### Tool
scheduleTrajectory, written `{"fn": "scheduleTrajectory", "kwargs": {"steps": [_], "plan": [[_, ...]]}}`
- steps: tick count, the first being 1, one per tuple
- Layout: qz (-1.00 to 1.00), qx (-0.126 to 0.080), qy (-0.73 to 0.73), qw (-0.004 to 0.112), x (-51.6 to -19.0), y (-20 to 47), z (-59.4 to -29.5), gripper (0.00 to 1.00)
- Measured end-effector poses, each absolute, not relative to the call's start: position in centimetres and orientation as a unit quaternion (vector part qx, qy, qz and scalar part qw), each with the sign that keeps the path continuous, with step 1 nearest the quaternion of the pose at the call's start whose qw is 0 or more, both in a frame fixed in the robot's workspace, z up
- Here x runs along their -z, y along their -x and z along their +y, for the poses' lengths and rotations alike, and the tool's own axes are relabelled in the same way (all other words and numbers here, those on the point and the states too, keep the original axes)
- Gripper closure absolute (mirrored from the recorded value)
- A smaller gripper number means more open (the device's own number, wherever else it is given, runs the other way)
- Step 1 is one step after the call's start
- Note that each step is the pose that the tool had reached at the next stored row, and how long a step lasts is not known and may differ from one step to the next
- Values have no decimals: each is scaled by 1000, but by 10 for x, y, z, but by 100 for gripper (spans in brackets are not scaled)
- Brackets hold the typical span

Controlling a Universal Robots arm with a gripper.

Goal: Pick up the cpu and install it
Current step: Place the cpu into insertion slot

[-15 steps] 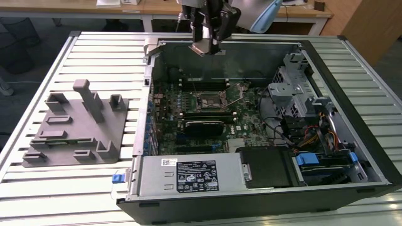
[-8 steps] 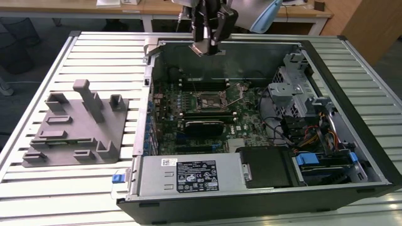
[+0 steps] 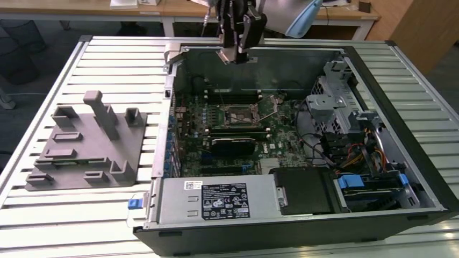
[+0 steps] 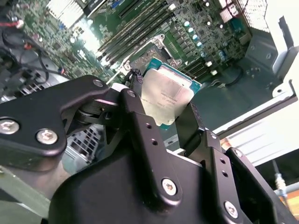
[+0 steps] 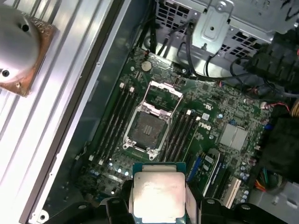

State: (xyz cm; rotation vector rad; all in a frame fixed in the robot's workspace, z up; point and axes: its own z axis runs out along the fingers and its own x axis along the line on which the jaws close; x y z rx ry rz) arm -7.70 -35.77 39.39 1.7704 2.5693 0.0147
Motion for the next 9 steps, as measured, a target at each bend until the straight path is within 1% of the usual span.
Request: {"fn": "scheduleTrajectory", "kwargs": {"steps": [9], "plan": [[783,-4,-621,11,-392,77,-357,47]]}}
